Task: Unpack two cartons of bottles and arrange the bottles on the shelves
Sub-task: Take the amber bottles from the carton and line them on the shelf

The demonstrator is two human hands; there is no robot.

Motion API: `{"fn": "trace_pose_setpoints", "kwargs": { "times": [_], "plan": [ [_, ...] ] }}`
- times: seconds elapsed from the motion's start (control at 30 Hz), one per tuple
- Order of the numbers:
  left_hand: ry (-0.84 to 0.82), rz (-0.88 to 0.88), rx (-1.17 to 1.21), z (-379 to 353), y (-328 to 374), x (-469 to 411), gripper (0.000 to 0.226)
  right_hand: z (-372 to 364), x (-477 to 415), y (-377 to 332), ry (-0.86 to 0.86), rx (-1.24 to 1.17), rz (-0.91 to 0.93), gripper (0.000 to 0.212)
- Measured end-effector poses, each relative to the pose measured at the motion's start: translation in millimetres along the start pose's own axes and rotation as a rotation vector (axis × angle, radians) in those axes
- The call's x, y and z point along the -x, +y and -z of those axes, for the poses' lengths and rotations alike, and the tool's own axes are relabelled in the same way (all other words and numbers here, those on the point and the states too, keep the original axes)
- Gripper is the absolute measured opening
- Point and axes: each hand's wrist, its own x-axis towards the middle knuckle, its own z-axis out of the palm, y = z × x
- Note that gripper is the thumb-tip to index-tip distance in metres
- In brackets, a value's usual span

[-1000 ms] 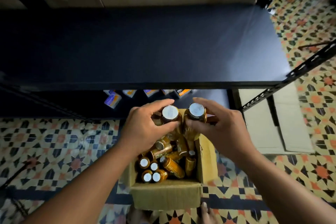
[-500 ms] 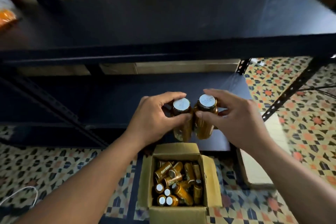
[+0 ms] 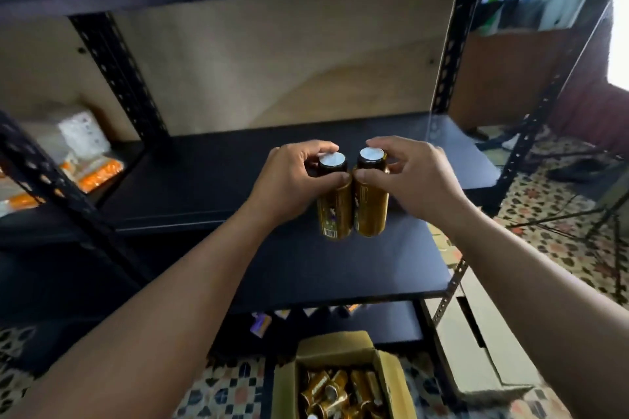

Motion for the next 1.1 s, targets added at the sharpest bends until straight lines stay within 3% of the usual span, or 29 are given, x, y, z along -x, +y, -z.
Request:
{"fn": "trace_pose_setpoints", "kwargs": {
  "times": [0.27, 0.67, 0.83, 0.97, 1.1],
  "plan": [
    [0.031, -0.033, -0.033, 1.0, -11.9, -69.7, 0.052, -9.7, -63.3, 2.4, 0.093, 0.038, -0.061, 0.053],
    [-0.075, 0.086, 0.005, -54.5, -39.3, -121.4, 0.049, -11.0, -98.1, 79.6, 0.105, 0.074, -0.163, 0.054],
    [-0.159, 0.131, -0.014, -65.4, -29.1, -143.7, 0.04, -4.0, -120.1, 94.3, 0.024, 0.122, -0.062, 0.052],
    [-0.087, 0.141, -0.074, -64.0, -26.8, -151.9, 0.031, 5.4, -132.4, 105.9, -0.094, 0.077, -0.025, 0.048],
    [-0.097, 0.143, -0.095, -60.5, -23.7, -156.8, 0.042, 11.2, -143.6, 109.1, -0.169, 0.125, 0.017, 0.048]
  ]
}}
